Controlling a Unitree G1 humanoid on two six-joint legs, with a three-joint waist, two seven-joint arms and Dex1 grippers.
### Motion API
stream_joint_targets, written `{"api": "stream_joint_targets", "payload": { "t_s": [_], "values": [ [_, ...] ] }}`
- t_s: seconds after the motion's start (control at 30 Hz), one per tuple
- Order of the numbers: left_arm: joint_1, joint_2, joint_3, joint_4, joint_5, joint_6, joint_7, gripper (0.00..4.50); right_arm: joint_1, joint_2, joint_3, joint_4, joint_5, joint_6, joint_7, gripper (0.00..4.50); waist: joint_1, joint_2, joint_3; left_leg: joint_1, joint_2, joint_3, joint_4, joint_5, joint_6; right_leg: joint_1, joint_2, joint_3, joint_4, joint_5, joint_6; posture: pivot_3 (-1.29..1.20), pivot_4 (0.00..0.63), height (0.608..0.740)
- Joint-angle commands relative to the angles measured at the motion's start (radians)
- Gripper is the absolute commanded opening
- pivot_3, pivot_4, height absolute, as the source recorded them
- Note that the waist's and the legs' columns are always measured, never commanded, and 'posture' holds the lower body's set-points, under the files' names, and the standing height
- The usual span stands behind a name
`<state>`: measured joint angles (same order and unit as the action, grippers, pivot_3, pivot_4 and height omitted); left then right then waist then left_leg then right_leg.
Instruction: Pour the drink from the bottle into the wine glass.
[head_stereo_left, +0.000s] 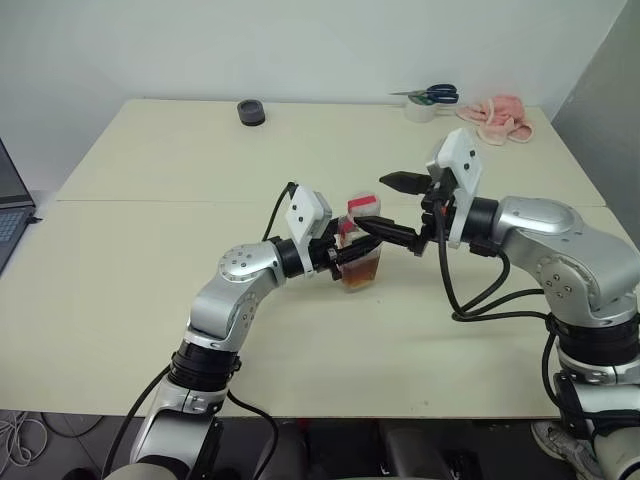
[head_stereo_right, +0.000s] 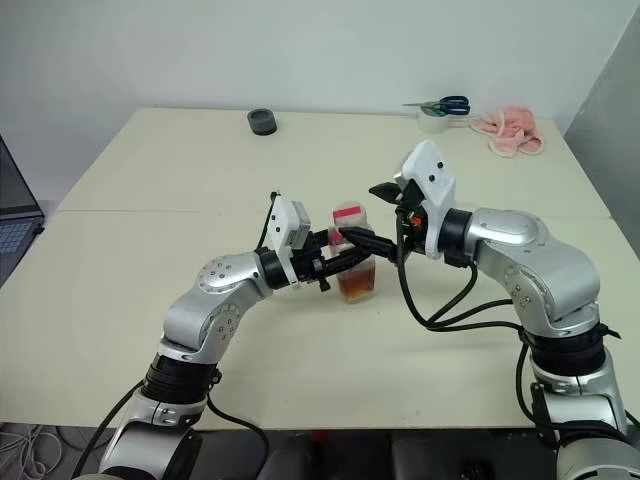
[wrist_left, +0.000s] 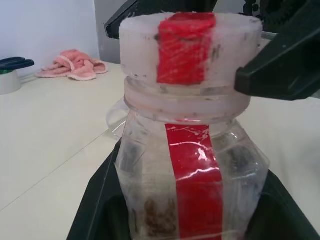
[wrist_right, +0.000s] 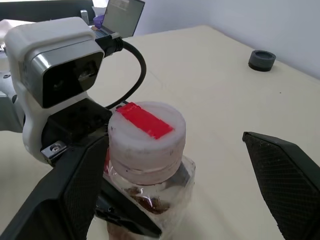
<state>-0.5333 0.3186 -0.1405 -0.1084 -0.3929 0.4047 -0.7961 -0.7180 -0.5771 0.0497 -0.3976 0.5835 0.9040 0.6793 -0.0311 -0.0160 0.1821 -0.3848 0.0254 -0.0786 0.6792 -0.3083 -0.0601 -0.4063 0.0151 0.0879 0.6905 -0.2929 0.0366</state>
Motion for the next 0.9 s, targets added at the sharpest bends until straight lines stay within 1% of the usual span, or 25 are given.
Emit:
{"api": "stream_joint_targets", "payload": {
  "t_s": [0.03, 0.13, 0.23, 0.4, 0.6, 0.7, 0.8, 0.83, 0.9],
  "values": [
    [-0.012, 0.002, 0.021, -0.040, -0.004, -0.028, 0.002, 1.79, -0.003, -0.009, -0.038, -0.072, 0.063, -0.010, 0.041, 4.50, 0.000, 0.000, 0.000, 0.000, 0.000, 0.000, 0.000, 0.000, 0.000, 0.000, 0.000, 0.000, 0.000, 0.000, 0.000, 0.00, 0.150, 0.740],
    [-0.013, 0.003, 0.022, -0.039, -0.003, -0.028, 0.003, 1.79, 0.000, -0.013, -0.051, -0.104, 0.115, 0.003, 0.063, 4.50, 0.000, 0.000, 0.000, 0.000, 0.000, 0.000, 0.000, 0.000, 0.000, 0.000, 0.000, 0.000, 0.000, 0.000, 0.000, 0.00, 0.150, 0.740],
    [-0.012, 0.003, 0.022, -0.038, -0.003, -0.030, 0.004, 1.79, -0.018, 0.001, -0.053, -0.110, 0.143, 0.021, 0.038, 4.50, 0.000, 0.000, 0.000, 0.000, 0.000, 0.000, 0.000, 0.000, 0.000, 0.000, 0.000, 0.000, 0.000, 0.000, 0.000, 0.00, 0.150, 0.740],
    [-0.013, 0.001, 0.021, -0.035, 0.000, -0.034, 0.006, 1.79, -0.050, 0.054, -0.021, -0.051, 0.093, 0.038, -0.060, 4.50, -0.001, 0.000, 0.000, 0.001, 0.000, 0.000, 0.000, 0.000, 0.000, 0.000, 0.000, 0.000, 0.001, 0.000, 0.000, 0.00, 0.150, 0.740],
    [-0.012, -0.001, 0.023, -0.036, 0.002, -0.038, 0.009, 1.79, -0.051, 0.078, 0.008, -0.014, 0.060, 0.032, -0.086, 4.50, -0.001, 0.000, 0.000, 0.000, 0.000, 0.000, 0.000, 0.000, 0.000, 0.000, 0.000, 0.000, 0.001, 0.000, 0.000, 0.00, 0.150, 0.740],
    [-0.009, 0.000, 0.026, -0.041, 0.003, -0.037, 0.013, 1.79, -0.053, 0.082, 0.013, -0.005, 0.054, 0.029, -0.086, 3.88, 0.000, 0.000, 0.000, 0.000, 0.000, 0.000, 0.000, 0.000, 0.000, 0.000, 0.000, 0.000, 0.000, 0.000, 0.000, 0.00, 0.150, 0.740],
    [-0.006, 0.003, 0.027, -0.046, 0.003, -0.035, 0.017, 1.79, -0.052, 0.084, 0.012, -0.003, 0.060, 0.029, -0.081, 2.87, 0.000, 0.000, 0.000, 0.000, 0.000, 0.000, 0.000, 0.000, 0.000, 0.000, 0.000, 0.000, 0.000, 0.000, 0.000, 0.00, 0.150, 0.740],
    [-0.004, 0.003, 0.027, -0.048, 0.002, -0.035, 0.019, 1.79, -0.051, 0.085, 0.011, -0.004, 0.064, 0.030, -0.079, 2.45, -0.001, 0.000, 0.000, 0.000, 0.000, 0.000, 0.000, 0.000, 0.000, 0.000, 0.000, 0.000, 0.000, 0.000, 0.000, 0.00, 0.150, 0.740],
    [-0.002, 0.005, 0.027, -0.051, 0.001, -0.034, 0.023, 1.79, -0.050, 0.087, 0.008, -0.004, 0.069, 0.031, -0.076, 1.82, -0.001, 0.000, 0.000, 0.000, 0.000, 0.000, 0.000, 0.000, 0.000, 0.000, 0.000, 0.000, 0.000, 0.000, 0.000, 0.00, 0.150, 0.740]
  ]
}}
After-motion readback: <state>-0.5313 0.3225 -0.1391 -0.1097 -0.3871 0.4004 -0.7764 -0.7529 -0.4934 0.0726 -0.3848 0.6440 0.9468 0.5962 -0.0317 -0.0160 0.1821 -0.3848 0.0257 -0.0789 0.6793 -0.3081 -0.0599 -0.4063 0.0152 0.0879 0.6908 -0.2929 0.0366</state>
